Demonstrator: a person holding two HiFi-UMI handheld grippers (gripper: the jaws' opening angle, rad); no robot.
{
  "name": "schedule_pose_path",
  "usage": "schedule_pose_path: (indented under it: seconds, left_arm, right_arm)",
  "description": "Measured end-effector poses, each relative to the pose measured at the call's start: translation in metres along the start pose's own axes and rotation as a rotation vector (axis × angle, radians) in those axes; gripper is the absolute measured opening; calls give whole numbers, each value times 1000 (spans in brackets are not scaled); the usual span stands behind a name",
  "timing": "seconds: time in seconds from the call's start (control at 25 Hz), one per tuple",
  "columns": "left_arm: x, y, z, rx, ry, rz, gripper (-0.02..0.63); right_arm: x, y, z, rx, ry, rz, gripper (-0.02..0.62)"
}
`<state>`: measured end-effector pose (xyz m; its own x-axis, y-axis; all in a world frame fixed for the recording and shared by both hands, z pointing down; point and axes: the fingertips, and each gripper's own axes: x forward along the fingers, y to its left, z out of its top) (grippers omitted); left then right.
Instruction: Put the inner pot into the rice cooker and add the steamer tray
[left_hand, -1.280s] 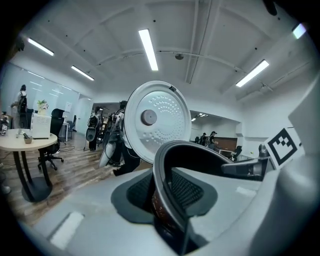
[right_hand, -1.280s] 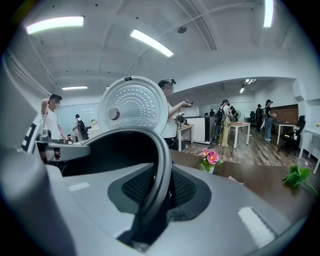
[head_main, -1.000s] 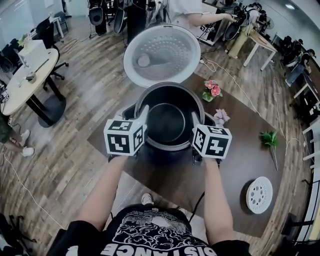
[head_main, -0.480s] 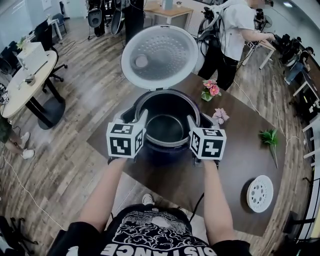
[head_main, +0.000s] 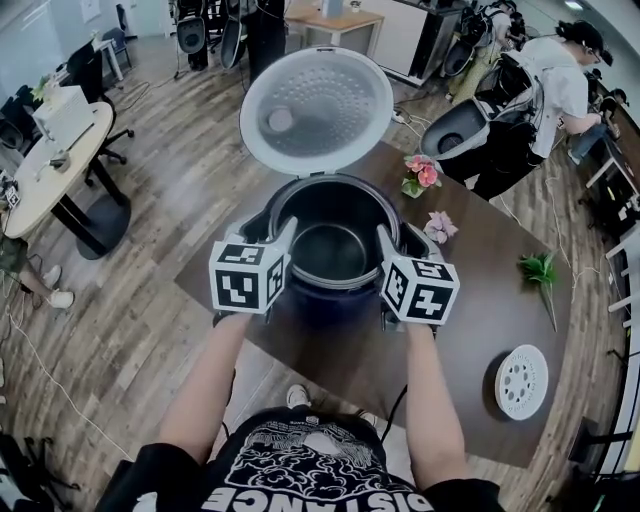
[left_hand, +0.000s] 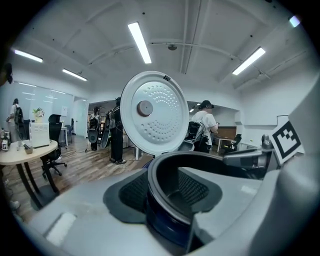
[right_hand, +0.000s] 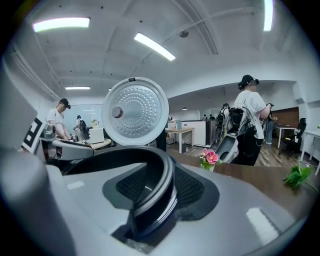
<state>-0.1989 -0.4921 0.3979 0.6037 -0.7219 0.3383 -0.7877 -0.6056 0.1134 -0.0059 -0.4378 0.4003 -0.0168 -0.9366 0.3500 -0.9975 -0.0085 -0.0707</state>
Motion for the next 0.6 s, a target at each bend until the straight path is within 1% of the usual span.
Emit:
schedule_pose_path:
  seconds: [0.16, 0.28, 0.44, 0.6]
  left_arm:
    - [-10, -2, 17, 26, -24, 11, 179]
    - [-15, -11, 34, 31, -54, -5, 179]
    - [-15, -42, 53, 63, -83, -58, 179]
    - [-10, -82, 62, 95, -88, -114, 179]
  right_arm:
    - [-10, -2, 2, -2, -2, -6, 176]
    - [-19, -7, 6, 4, -17, -12, 176]
    - [-39, -23, 10, 13, -39, -37, 176]
    - [-65, -50, 11, 26, -59, -75, 176]
